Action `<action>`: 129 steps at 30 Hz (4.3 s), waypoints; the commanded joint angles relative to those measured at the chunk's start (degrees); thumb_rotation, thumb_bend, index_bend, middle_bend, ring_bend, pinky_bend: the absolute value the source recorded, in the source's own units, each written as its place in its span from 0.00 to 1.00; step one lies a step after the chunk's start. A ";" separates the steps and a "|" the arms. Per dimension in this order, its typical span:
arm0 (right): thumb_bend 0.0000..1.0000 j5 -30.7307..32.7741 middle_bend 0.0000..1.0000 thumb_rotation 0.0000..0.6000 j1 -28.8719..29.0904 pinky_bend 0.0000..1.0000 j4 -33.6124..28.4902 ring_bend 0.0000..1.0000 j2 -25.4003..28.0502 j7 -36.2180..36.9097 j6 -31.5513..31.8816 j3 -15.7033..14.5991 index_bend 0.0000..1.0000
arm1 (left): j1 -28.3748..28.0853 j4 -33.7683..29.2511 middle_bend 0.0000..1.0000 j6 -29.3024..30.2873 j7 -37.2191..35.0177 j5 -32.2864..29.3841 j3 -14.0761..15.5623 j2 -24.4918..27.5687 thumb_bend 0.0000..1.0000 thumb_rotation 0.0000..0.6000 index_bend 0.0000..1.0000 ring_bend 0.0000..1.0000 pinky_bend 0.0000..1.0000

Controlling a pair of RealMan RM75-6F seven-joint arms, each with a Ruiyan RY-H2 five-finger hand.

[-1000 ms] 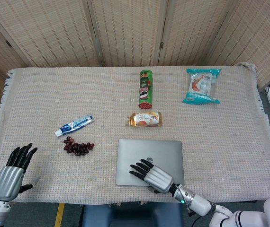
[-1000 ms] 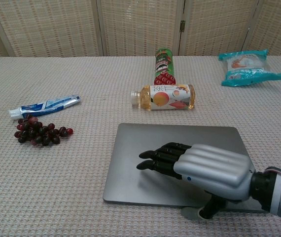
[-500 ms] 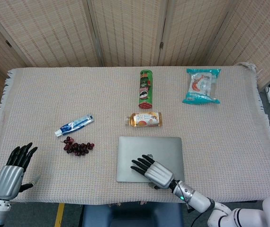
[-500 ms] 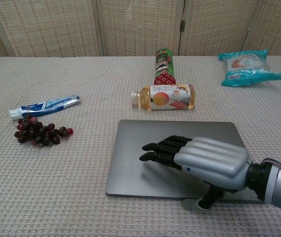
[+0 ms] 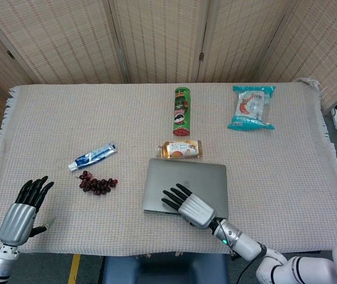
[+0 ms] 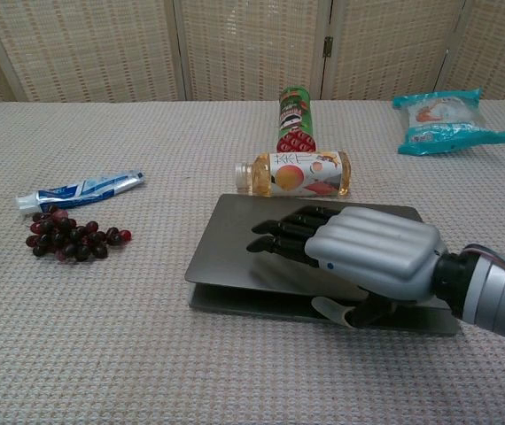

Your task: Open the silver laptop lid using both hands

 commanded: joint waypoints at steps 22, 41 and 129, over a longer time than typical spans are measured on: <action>0.60 13.37 0.00 1.00 2.80 0.00 -10.68 0.00 3.55 -20.34 0.61 5.32 0.00 | -17.75 2.89 0.07 -19.88 0.02 12.03 4.50 -9.55 0.61 1.00 0.07 0.02 0.00; 0.60 15.65 0.00 1.00 4.60 0.00 -10.04 0.00 2.24 -22.37 2.08 4.49 0.00 | -28.51 0.99 0.01 -38.17 12.29 -1.87 -2.56 -18.66 0.62 1.00 0.02 0.00 0.00; 0.69 51.19 0.00 1.00 18.28 0.00 5.31 0.00 10.94 -21.67 2.98 17.99 0.00 | -34.48 -3.16 0.00 -40.94 28.50 -19.49 0.32 -20.49 0.89 1.00 0.04 0.00 0.00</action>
